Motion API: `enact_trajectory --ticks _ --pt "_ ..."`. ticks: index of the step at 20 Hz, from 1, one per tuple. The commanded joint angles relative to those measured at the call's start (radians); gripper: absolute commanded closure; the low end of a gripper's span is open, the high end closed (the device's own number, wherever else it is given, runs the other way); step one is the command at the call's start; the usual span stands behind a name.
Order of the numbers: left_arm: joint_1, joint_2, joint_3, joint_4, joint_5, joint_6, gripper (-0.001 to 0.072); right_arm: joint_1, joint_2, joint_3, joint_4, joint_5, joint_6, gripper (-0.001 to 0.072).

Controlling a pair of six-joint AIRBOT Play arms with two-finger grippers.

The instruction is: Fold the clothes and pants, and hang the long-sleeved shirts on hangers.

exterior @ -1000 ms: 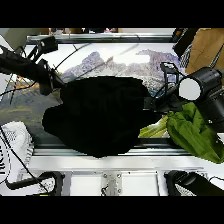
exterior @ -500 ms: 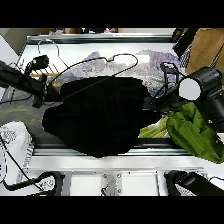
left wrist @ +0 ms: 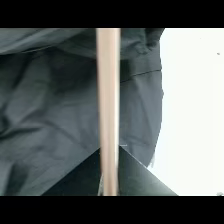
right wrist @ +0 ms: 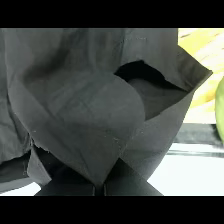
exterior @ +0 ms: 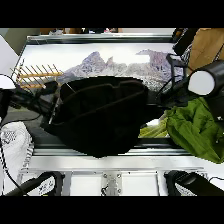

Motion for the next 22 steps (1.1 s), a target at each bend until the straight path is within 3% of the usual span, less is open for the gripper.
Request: enact_trajectory --ticks 1,5,14,22 --pt "-0.059 0.018 -0.1 0.0 0.063 0.016 0.0697 -0.02 0.0 0.062 0.003 0.054 -0.015 0.0699" --pt "-0.121 0.016 -0.114 0.0 0.16 -0.023 0.0697 -0.02 0.0 0.072 0.003 0.109 -0.022 0.0699" --pt "-0.238 -0.101 -0.113 0.016 0.227 -0.048 0.0698 -0.02 0.002 0.101 0.004 0.117 -0.026 0.0698" --pt "-0.249 -0.101 -0.041 0.013 0.29 -0.092 0.0697 -0.008 0.002 0.101 0.09 0.099 -0.06 0.0699"
